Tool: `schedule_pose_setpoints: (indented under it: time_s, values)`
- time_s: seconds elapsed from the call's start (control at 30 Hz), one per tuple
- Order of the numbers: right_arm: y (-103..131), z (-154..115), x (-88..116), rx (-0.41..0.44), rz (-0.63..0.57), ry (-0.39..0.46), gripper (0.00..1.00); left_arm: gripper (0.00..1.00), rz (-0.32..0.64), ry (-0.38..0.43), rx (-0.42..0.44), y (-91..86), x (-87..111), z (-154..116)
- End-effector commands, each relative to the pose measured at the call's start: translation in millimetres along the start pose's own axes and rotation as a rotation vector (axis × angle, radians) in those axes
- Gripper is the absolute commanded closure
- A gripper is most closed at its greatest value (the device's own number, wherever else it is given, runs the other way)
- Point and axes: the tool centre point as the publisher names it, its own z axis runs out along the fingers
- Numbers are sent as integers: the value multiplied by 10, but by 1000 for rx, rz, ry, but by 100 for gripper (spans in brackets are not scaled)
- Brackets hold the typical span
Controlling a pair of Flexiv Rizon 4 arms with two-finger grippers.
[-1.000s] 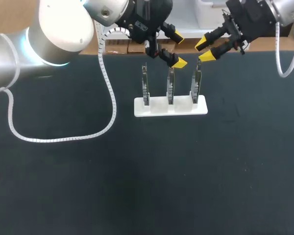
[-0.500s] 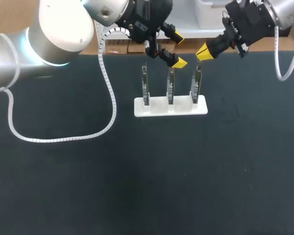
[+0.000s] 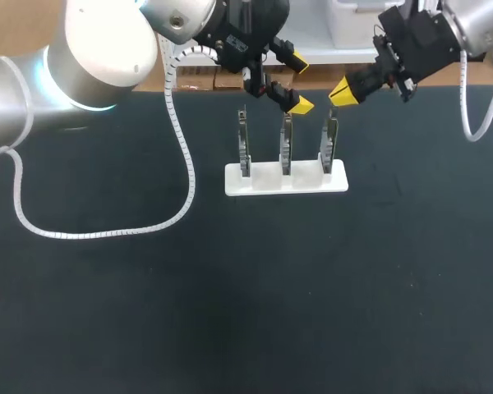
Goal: Pick up the optical module with the left hand, and insert it into the network port with the right hand.
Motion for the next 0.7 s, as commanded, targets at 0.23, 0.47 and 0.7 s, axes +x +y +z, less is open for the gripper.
schedule_pose_setpoints:
  time_s: [0.23,0.47,0.7]
  values:
    - [-82,-49,-51,-1,-19,13,100,0,-2,7,2,9,-13,-3]
    - [-35,13,-4,-3,-1,3,100,0,-2,7,2,9,-13,-3]
    - [6,39,51,7,17,-9,100,0,-2,7,2,9,-13,-3]
